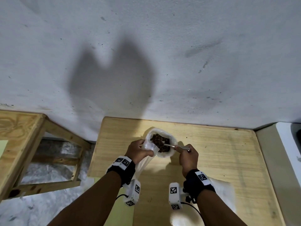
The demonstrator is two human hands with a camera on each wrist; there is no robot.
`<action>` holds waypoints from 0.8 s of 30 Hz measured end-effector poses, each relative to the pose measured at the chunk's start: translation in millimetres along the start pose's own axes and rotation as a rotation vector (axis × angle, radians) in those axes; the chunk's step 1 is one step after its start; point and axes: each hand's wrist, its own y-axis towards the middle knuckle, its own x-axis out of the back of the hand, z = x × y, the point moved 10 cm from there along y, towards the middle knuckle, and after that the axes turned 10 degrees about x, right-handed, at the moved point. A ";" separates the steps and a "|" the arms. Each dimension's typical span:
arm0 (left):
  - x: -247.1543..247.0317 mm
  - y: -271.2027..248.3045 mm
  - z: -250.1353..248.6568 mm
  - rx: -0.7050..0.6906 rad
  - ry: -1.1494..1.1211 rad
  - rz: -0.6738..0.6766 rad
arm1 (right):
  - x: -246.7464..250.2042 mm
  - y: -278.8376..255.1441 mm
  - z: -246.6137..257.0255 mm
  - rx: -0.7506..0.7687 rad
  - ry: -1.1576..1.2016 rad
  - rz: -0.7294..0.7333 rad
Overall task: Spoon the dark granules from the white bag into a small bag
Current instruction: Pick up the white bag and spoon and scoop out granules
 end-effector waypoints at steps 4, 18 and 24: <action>-0.6 2.3 2.8 0.014 0.046 -0.007 | 11.8 2.4 2.4 -0.009 0.025 0.004; -5.6 -1.0 3.3 -0.004 0.217 -0.022 | 17.9 -13.9 71.4 0.296 0.018 0.161; -3.9 -4.4 6.2 0.018 0.167 -0.036 | -13.6 -42.2 98.1 0.533 -0.213 0.341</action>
